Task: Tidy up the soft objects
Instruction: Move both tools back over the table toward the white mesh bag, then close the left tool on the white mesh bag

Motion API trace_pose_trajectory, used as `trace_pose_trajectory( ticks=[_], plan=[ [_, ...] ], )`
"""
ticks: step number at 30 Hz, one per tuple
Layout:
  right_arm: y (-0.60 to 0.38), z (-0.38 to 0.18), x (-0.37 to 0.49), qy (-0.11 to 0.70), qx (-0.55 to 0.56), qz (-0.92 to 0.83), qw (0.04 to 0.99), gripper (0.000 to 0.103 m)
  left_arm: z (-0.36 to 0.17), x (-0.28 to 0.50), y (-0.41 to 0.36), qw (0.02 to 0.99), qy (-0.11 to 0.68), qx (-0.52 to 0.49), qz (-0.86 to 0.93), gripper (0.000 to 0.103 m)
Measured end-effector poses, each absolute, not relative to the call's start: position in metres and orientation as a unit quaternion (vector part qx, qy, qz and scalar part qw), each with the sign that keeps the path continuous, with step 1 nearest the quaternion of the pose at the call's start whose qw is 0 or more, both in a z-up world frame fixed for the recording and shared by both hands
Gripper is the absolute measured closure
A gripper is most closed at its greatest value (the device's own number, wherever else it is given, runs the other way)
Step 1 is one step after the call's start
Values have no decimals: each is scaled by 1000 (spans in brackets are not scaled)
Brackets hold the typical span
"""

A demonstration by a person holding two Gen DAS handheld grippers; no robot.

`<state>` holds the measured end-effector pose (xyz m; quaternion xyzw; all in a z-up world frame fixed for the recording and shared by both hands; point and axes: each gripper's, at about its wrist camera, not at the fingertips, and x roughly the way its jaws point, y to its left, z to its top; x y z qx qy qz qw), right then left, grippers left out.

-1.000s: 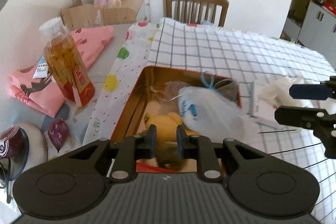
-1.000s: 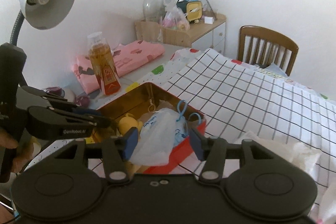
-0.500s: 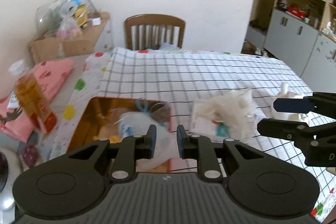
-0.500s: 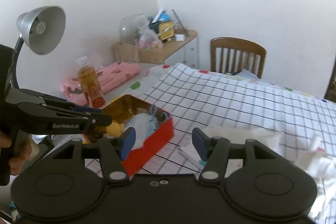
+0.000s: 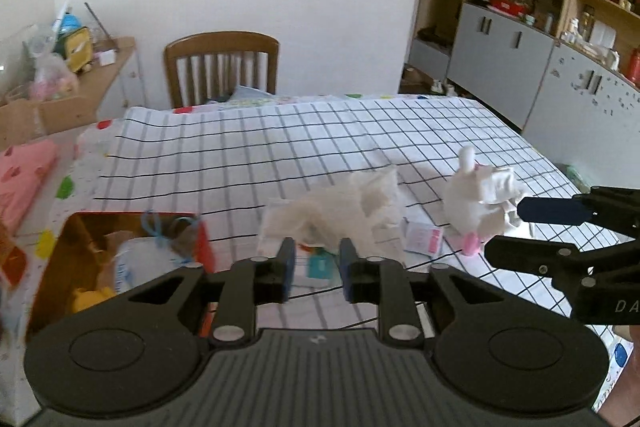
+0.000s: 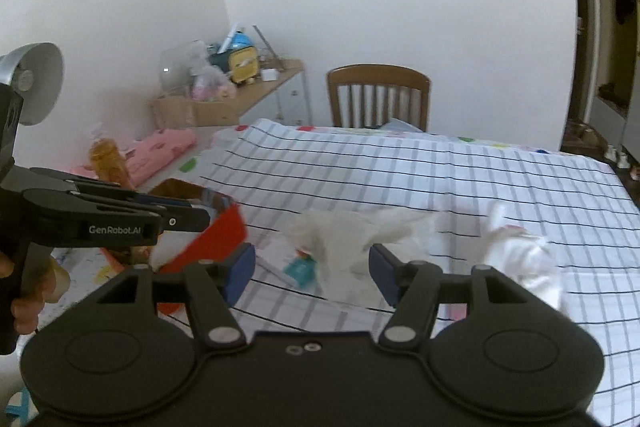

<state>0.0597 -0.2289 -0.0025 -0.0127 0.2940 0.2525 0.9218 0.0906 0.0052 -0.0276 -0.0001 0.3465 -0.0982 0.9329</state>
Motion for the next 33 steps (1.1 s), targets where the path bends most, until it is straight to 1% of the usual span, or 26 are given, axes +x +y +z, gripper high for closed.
trace_pose_trajectory(
  ticks=[1, 3, 8, 10, 12, 17, 18, 19, 21, 33],
  plan=[
    [-235, -4, 60, 295, -12, 248, 923, 40, -29, 93, 1, 933, 347, 0, -100, 46],
    [-245, -7, 64, 297, -10, 239, 924, 40, -33, 96, -8, 934, 341, -1, -108, 25],
    [-271, -19, 72, 310, -11, 219, 925, 39, -41, 108, -28, 934, 336, 4, -124, 25],
    [-278, -25, 76, 316, -15, 215, 924, 37, -46, 114, -34, 934, 334, 2, -126, 19],
    [-282, -32, 80, 322, -15, 216, 922, 29, -50, 120, -39, 934, 334, -4, -129, 18],
    [-283, -48, 92, 333, -28, 222, 916, 20, -65, 140, -50, 929, 348, -17, -124, 17],
    [-282, -52, 96, 337, -32, 226, 914, 20, -67, 144, -51, 929, 350, -21, -123, 13],
    [-280, -56, 99, 340, -35, 230, 911, 19, -70, 148, -53, 928, 352, -25, -121, 6],
    [-276, -62, 105, 344, -44, 238, 907, 17, -74, 155, -54, 928, 353, -32, -115, 0],
    [-249, -96, 147, 363, -97, 261, 889, 16, -101, 197, -68, 920, 381, -17, -87, 0]
  ],
)
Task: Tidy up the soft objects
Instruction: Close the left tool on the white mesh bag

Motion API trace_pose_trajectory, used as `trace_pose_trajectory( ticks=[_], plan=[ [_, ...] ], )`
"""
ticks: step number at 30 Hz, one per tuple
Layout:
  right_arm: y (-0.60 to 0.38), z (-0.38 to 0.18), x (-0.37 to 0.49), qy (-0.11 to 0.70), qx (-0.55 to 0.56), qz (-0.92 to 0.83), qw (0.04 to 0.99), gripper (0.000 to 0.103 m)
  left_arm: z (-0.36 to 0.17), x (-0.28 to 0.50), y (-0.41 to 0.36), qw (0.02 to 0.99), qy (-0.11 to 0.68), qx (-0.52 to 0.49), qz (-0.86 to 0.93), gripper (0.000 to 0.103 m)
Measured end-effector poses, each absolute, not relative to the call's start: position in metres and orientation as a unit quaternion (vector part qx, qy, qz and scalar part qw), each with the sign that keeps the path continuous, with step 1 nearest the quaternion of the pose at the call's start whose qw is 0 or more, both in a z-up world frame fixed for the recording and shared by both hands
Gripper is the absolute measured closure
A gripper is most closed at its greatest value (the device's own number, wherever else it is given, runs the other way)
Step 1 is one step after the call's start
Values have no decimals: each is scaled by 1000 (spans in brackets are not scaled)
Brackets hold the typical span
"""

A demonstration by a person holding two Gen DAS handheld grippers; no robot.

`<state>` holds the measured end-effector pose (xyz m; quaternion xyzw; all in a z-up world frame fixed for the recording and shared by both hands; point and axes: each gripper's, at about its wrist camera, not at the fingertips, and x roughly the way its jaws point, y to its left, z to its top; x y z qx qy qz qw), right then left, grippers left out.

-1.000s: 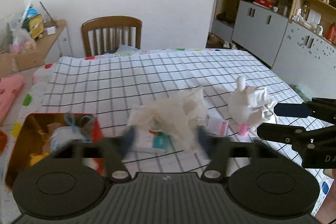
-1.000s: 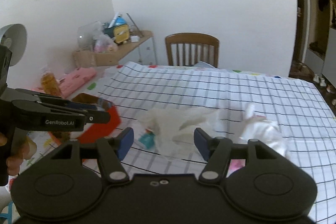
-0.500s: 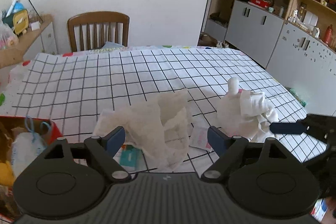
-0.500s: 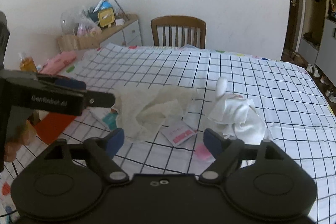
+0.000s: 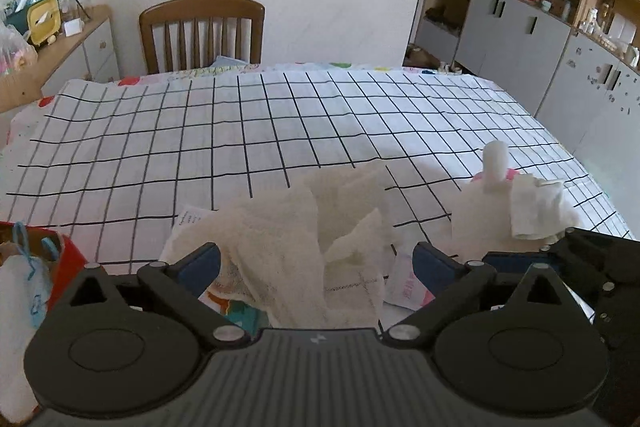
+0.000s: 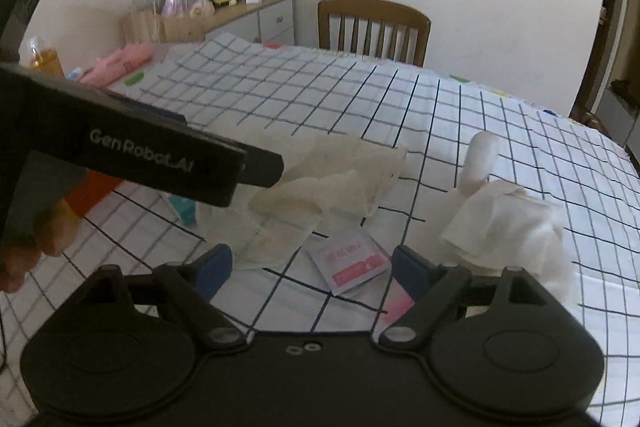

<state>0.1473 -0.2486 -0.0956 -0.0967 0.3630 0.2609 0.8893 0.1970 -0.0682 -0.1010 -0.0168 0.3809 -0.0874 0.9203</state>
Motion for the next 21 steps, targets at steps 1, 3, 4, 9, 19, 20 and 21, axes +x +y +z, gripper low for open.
trace_pose_trajectory(
  ticks=[1, 3, 4, 9, 19, 20, 21],
  plan=[
    [-246, -99, 150, 364, -103, 262, 888, 16, -103, 200, -70, 920, 383, -14, -87, 0],
    [-243, -104, 155, 368, -110, 265, 885, 17, -108, 207, -74, 918, 387, -1, -83, 0],
    [-242, -106, 158, 372, -107, 268, 882, 17, -111, 210, -76, 917, 389, 5, -82, 0],
    [-233, -116, 171, 378, -126, 266, 878, 18, -123, 221, -79, 914, 397, 19, -76, 0],
    [-217, -132, 176, 385, -172, 255, 870, 25, -132, 230, -73, 912, 405, 16, -67, 12],
    [-216, -134, 176, 389, -171, 255, 869, 25, -133, 230, -73, 911, 407, 17, -65, 15],
    [-216, -134, 177, 387, -169, 254, 870, 25, -133, 230, -72, 910, 409, 16, -64, 23]
  ],
)
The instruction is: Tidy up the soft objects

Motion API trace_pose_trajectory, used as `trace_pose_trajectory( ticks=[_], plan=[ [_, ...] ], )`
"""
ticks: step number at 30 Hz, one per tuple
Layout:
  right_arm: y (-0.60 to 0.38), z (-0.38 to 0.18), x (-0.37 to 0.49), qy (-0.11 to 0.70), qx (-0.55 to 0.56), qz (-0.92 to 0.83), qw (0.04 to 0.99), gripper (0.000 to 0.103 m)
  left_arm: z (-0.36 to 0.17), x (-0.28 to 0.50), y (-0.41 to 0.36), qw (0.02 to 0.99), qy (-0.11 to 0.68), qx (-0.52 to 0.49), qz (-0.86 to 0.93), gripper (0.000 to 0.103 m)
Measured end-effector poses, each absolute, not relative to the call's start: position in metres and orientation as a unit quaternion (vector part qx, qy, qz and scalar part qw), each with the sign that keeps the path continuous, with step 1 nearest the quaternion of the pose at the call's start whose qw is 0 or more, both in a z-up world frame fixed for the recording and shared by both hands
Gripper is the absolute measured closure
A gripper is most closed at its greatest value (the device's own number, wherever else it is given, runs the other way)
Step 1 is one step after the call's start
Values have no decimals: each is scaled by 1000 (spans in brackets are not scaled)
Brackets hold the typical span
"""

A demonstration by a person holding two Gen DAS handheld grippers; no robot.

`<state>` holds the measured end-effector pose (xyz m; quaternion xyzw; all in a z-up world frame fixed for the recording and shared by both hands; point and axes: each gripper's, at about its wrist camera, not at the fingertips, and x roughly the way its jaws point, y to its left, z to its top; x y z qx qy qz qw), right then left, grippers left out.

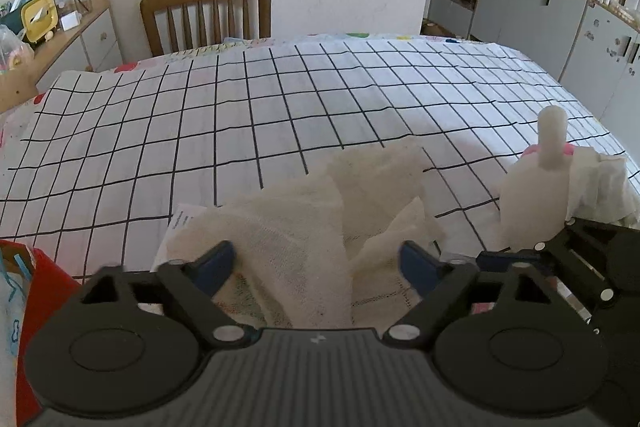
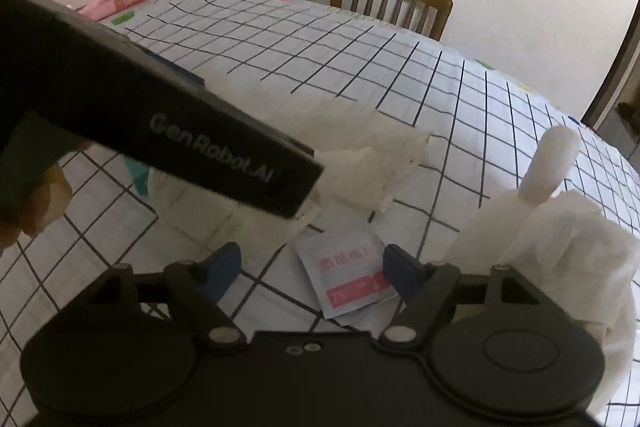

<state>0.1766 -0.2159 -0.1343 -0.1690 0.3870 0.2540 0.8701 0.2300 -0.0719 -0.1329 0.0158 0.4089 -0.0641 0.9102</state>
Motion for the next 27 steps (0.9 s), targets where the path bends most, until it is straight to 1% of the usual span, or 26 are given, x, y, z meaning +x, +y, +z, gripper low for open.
trace_pose_trajectory(
  ticks=[1, 3, 4, 5, 6, 7, 9, 12, 13, 14, 15, 16, 17, 18, 21, 27],
  plan=[
    [-216, -134, 177, 388, -166, 252, 871, 26, -133, 231, -71, 910, 410, 13, -63, 31],
    [-217, -134, 178, 388, -159, 248, 873, 33, -134, 231, -68, 908, 415, 9, -58, 40],
    [-217, -134, 179, 389, -156, 245, 874, 35, -134, 231, -67, 907, 416, 8, -55, 44],
    [-219, -133, 180, 390, -153, 241, 876, 39, -133, 231, -65, 908, 416, 6, -54, 46],
    [-219, -133, 181, 390, -151, 237, 877, 44, -132, 231, -63, 908, 415, 2, -55, 52],
    [-220, -133, 182, 391, -148, 234, 878, 46, -132, 231, -61, 908, 415, -3, -57, 60],
    [-223, -132, 183, 393, -141, 229, 880, 55, -130, 230, -58, 908, 415, -11, -60, 66],
    [-227, -132, 186, 393, -132, 222, 883, 68, -128, 229, -58, 910, 412, -11, -53, 71],
    [-228, -131, 186, 391, -129, 221, 884, 71, -127, 228, -58, 910, 410, -12, -55, 74],
    [-230, -130, 186, 391, -124, 221, 885, 78, -127, 228, -58, 911, 409, -13, -57, 77],
    [-231, -129, 185, 390, -121, 220, 886, 85, -126, 227, -58, 911, 407, -13, -60, 83],
    [-231, -128, 184, 389, -119, 218, 887, 88, -125, 226, -59, 912, 406, -11, -62, 85],
    [-231, -128, 184, 389, -118, 217, 888, 95, -125, 225, -60, 913, 403, -8, -63, 87],
    [-231, -127, 184, 389, -117, 214, 888, 99, -123, 223, -60, 914, 400, -5, -63, 90],
    [-235, -125, 184, 386, -104, 206, 893, 102, -120, 221, -60, 917, 393, -5, -66, 93],
    [-243, -112, 176, 371, -84, 200, 903, 103, -107, 211, -50, 925, 374, -14, -61, 95]
  ],
)
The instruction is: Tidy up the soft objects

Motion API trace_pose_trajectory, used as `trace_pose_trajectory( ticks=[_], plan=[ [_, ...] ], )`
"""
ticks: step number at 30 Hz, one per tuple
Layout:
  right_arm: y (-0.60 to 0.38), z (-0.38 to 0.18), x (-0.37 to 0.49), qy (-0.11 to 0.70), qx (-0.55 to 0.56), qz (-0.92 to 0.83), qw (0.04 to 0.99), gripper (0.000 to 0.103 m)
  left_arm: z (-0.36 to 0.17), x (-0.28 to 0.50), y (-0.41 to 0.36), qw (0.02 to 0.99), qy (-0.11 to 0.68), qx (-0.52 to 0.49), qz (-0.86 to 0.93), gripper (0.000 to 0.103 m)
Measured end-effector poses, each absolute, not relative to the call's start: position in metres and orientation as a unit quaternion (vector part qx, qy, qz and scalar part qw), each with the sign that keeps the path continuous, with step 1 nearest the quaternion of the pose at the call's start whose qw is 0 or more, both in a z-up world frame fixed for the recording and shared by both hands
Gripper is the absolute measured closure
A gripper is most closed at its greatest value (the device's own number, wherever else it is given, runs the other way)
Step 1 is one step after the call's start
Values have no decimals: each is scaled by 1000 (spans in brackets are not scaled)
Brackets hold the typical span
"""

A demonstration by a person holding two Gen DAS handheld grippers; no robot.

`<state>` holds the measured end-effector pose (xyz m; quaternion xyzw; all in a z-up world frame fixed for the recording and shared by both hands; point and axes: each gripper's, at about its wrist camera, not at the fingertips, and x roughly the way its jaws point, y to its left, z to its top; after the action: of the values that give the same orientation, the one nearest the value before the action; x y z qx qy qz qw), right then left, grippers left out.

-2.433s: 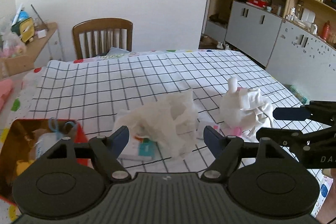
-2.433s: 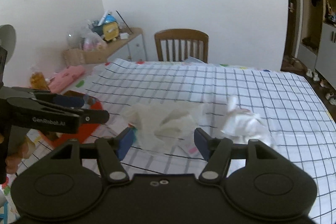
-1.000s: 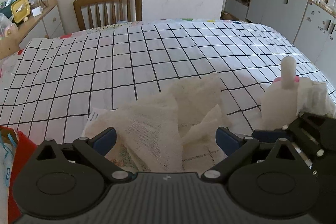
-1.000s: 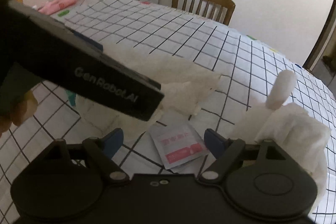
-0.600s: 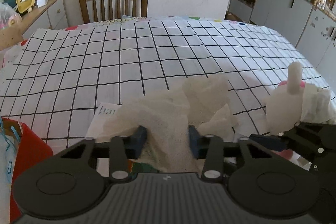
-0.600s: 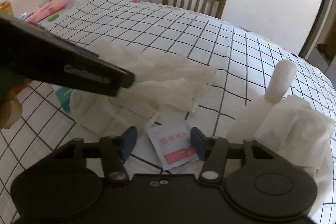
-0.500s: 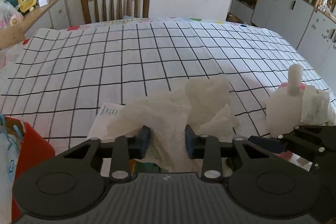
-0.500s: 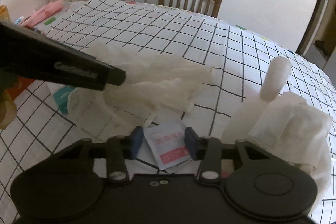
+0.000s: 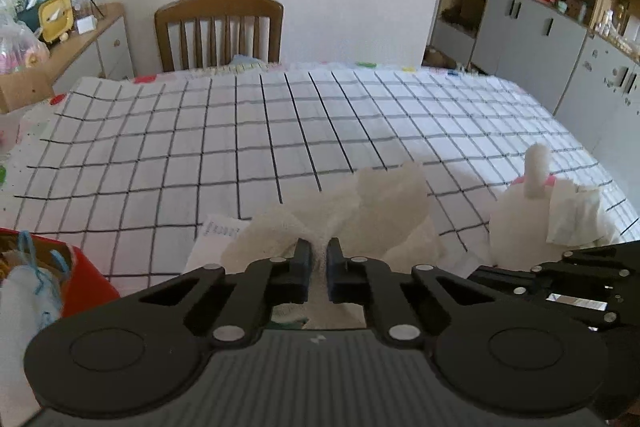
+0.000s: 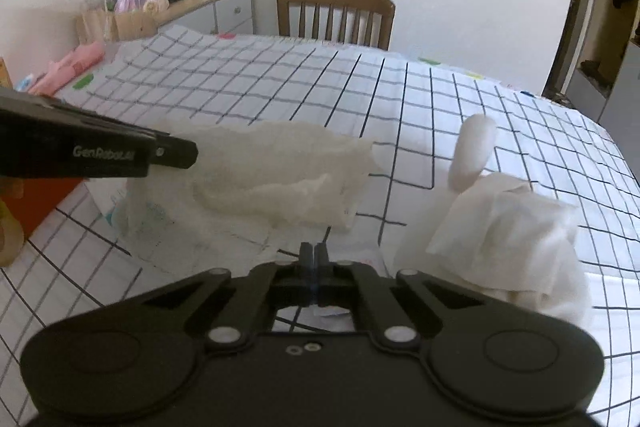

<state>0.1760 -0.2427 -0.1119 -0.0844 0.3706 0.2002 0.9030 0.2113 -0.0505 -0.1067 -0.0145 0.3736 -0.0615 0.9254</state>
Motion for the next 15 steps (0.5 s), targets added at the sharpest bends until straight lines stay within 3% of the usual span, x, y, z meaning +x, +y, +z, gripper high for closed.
trace_pose_trajectory(
  ticks=[8, 10, 13, 15],
  plan=[
    [-246, -100, 167, 364, -94, 187, 907, 102, -89, 195, -35, 934, 351, -24, -58, 95],
    [-244, -103, 169, 375, -94, 188, 903, 96, -89, 193, -32, 933, 354, -25, -56, 95],
    [-238, -107, 168, 370, -109, 182, 905, 70, -90, 191, -30, 932, 358, -29, -57, 95],
    [-234, -109, 167, 369, -108, 179, 906, 41, -90, 189, -30, 931, 359, -28, -57, 95]
  ],
)
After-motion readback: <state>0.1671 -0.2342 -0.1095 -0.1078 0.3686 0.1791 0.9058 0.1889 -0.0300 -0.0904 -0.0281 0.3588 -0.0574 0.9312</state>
